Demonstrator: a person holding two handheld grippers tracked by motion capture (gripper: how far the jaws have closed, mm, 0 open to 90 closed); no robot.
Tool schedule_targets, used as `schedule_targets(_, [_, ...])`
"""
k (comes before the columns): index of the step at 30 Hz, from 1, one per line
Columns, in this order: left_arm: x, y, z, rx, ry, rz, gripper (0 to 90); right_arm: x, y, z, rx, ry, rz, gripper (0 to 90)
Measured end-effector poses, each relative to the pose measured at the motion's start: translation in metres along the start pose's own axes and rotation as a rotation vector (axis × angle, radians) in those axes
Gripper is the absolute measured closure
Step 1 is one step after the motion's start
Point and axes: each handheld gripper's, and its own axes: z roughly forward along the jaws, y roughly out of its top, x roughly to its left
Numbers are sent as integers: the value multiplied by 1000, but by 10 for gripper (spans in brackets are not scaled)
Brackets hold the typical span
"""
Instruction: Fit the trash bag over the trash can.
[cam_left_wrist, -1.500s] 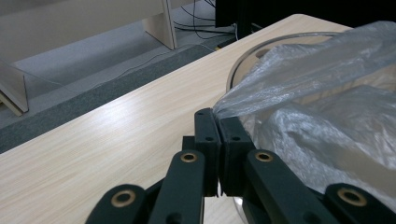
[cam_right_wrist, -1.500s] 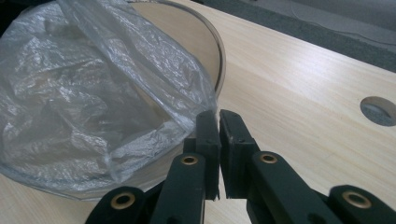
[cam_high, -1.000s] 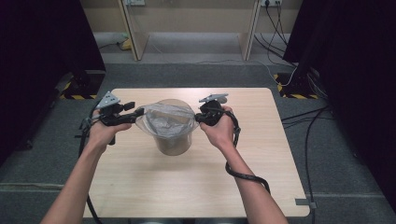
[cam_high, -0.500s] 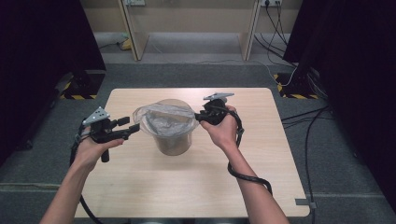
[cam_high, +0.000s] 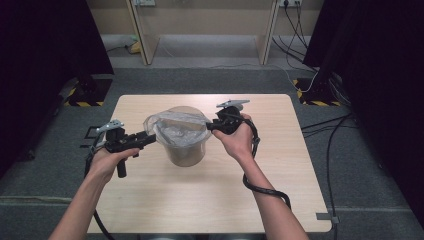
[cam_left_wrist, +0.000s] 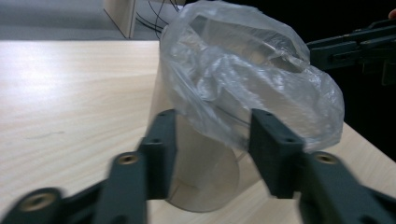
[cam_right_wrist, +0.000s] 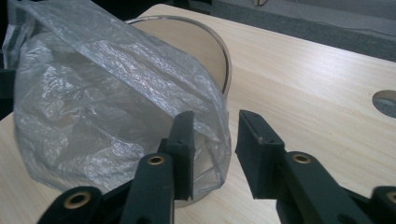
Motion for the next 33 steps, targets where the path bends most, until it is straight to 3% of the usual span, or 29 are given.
schedule_targets(2, [0,-1,2,-3,-18,-18,683,0,-1,1,7,7,-4,736])
schedule_targets(5, [0,-3,6,4,-39,-14,807,1,-4,2,21,20,-9,814])
schedule_targets(8, [1,-6,9,23,-45,-11,881,1,-8,3,37,32,-17,876])
schedule_targets(13, [4,-9,13,83,-20,26,893,0,-12,5,63,40,-36,900])
schedule_targets(18, [15,-10,16,130,43,49,893,1,-13,5,78,39,-43,900])
schedule_targets(21, [20,-7,19,126,68,47,891,1,-13,5,80,36,-49,886])
schedule_targets(26, [19,0,22,128,105,92,880,2,-9,2,71,24,-63,782])
schedule_targets(33, [14,3,22,118,114,120,879,6,0,-10,12,23,-76,677])
